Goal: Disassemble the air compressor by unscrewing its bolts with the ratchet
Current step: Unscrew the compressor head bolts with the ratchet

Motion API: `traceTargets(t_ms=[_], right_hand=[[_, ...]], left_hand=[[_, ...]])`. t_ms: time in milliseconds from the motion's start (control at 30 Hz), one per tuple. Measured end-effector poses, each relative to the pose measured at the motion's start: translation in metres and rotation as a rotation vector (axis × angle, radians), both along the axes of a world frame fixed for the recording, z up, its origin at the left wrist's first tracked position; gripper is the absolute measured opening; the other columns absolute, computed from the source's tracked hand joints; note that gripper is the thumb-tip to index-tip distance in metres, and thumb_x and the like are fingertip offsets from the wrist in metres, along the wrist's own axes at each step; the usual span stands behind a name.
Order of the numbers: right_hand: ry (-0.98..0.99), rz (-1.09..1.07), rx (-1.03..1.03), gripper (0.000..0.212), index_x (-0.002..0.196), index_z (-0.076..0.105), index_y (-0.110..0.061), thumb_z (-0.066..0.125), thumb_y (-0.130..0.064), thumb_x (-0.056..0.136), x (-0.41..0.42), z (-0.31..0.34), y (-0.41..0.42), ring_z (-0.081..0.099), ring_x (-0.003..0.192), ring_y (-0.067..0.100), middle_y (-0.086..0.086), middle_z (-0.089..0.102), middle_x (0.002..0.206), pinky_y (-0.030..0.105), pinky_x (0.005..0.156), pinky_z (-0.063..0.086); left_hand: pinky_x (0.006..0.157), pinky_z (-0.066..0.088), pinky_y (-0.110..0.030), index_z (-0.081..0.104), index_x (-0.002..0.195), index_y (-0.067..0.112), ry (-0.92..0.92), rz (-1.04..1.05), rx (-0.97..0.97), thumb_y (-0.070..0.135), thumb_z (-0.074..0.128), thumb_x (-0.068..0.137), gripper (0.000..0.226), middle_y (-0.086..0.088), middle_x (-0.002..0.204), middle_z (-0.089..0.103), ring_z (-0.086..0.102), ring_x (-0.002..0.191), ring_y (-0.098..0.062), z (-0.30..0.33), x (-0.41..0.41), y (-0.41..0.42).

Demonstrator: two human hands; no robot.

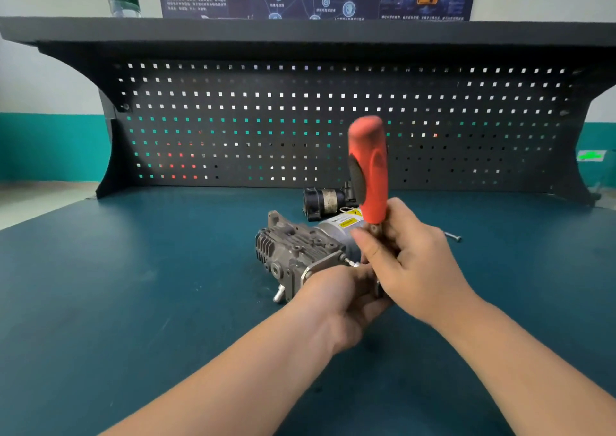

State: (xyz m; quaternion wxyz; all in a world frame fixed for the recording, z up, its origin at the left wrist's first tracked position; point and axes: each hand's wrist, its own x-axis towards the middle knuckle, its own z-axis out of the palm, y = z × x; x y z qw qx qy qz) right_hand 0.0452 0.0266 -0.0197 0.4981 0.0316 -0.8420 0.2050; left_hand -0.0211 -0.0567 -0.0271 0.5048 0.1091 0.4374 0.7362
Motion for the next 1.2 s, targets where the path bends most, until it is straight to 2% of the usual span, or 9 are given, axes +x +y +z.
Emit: traceTargets(t_ms=[133,233,433,567,767,967,1033,1100,1200], right_hand=[[0.038,0.025,-0.333,0.017,0.08,0.044,-0.024,0.055,-0.028,0.093,-0.002,0.0,0.004,0.059,0.051,0.01,0.0,0.06,0.059,0.031,0.054,0.049],[0.04,-0.104,-0.626,0.019,0.078,0.047,-0.018,0.054,-0.022,0.095,-0.005,0.001,0.014,0.047,0.037,0.005,0.0,0.061,0.053,0.017,0.04,0.037],[0.046,-0.026,-1.533,0.021,0.077,0.044,-0.007,0.048,-0.011,0.097,-0.015,-0.018,0.028,0.029,0.023,0.003,0.007,0.056,0.047,0.012,0.026,0.017],[0.038,0.007,-1.712,0.025,0.073,0.043,-0.006,0.049,-0.01,0.097,-0.018,-0.022,0.024,0.027,0.02,0.003,0.009,0.052,0.062,0.011,0.024,0.017],[0.135,0.037,-1.46,0.02,0.078,0.045,-0.01,0.05,-0.014,0.097,-0.015,-0.011,0.023,0.029,0.025,0.004,0.005,0.057,0.046,0.012,0.028,0.019],[0.152,-0.117,-0.576,0.018,0.079,0.047,-0.02,0.054,-0.025,0.094,-0.005,-0.003,0.005,0.054,0.046,0.008,-0.003,0.061,0.054,0.019,0.049,0.041],[0.131,-0.052,-0.291,0.017,0.08,0.044,-0.023,0.055,-0.028,0.092,-0.003,-0.003,-0.004,0.055,0.051,0.015,-0.003,0.058,0.056,0.027,0.054,0.045],[0.104,-0.053,0.013,0.013,0.084,0.046,-0.022,0.053,-0.031,0.09,-0.002,-0.004,-0.01,0.049,0.052,0.013,-0.01,0.051,0.06,0.025,0.053,0.042],[0.083,-0.041,0.13,0.009,0.087,0.044,-0.029,0.05,-0.034,0.09,-0.005,-0.005,-0.012,0.041,0.054,0.01,-0.015,0.043,0.061,0.023,0.053,0.038]], left_hand=[[0.06,0.057,-0.036,0.063,0.081,-0.001,-0.005,-0.02,-0.015,0.003,0.054,0.092,0.016,-0.011,0.064,0.064,0.062,0.062,-0.019,0.0,-0.002,-0.001],[0.065,0.053,-0.037,0.061,0.085,-0.001,-0.011,-0.006,-0.056,0.006,0.056,0.092,0.011,-0.012,0.071,0.064,0.06,0.069,-0.021,-0.002,-0.004,0.001],[0.075,0.051,-0.037,0.06,0.081,0.001,-0.008,-0.025,-0.088,0.006,0.055,0.092,0.013,-0.011,0.067,0.067,0.063,0.069,-0.019,0.0,-0.004,0.0],[0.069,0.053,-0.034,0.058,0.082,0.001,-0.012,-0.015,-0.074,0.007,0.054,0.093,0.013,-0.012,0.067,0.067,0.064,0.066,-0.02,0.0,-0.003,0.0],[0.062,0.055,-0.03,0.058,0.077,0.001,-0.023,0.032,-0.043,0.007,0.058,0.091,0.015,-0.013,0.07,0.064,0.061,0.066,-0.019,-0.001,0.002,0.0],[0.063,0.056,-0.031,0.061,0.081,0.001,-0.018,0.05,-0.012,0.008,0.06,0.09,0.011,-0.011,0.072,0.062,0.06,0.068,-0.019,-0.004,0.002,0.001],[0.059,0.058,-0.029,0.063,0.081,0.002,0.008,0.024,-0.002,0.006,0.057,0.091,0.012,-0.008,0.068,0.064,0.062,0.061,-0.016,-0.004,0.002,0.0],[0.066,0.058,-0.027,0.066,0.086,0.007,0.057,-0.013,0.009,0.007,0.052,0.093,0.015,-0.008,0.081,0.069,0.066,0.071,-0.016,-0.004,0.001,-0.001],[0.086,0.055,-0.032,0.067,0.095,0.011,0.059,-0.028,0.035,0.012,0.048,0.095,0.019,-0.009,0.098,0.07,0.067,0.091,-0.019,-0.003,-0.001,-0.001]])
